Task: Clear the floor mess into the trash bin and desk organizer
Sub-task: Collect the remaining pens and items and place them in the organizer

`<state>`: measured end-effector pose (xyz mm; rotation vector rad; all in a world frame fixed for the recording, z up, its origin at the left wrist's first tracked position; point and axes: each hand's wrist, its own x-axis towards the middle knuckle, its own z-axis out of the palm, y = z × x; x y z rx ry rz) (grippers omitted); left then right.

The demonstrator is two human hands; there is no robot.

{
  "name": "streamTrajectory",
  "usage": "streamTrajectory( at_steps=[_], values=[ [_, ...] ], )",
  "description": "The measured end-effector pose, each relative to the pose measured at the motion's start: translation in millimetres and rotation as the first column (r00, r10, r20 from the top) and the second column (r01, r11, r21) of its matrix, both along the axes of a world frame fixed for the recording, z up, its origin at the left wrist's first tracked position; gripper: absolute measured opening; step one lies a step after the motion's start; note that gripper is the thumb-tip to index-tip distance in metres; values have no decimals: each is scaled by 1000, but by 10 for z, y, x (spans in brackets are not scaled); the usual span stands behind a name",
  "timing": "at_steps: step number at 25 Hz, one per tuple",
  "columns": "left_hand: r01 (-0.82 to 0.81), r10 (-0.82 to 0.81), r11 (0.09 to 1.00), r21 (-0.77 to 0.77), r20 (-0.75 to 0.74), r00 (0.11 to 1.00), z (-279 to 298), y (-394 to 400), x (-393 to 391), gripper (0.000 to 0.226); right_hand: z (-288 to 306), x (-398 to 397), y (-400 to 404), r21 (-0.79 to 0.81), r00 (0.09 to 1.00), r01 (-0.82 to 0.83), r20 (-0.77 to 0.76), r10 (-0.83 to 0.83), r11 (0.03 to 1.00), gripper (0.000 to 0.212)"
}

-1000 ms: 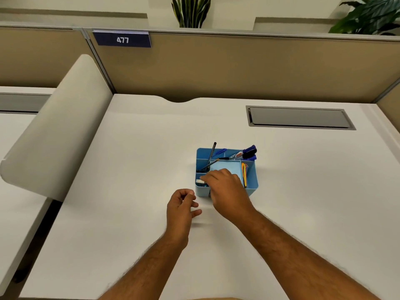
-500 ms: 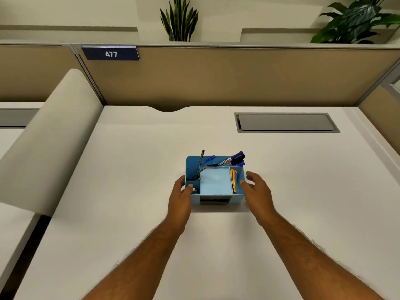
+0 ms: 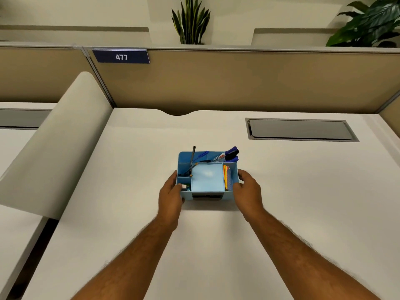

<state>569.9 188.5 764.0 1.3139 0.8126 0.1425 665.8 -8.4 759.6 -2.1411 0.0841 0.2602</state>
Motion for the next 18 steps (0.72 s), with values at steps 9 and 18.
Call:
streamTrajectory(
  at_steps=[9,18],
  values=[
    [-133,135,989,63,-25,991,-29,846,286,54,77,288,822,-21,981,-193,-36,192,981,43],
    [-90,95,988,126,-33,995,-130,847,185,43,41,250,765,-10,962,-257,-95,255,966,51]
  ],
)
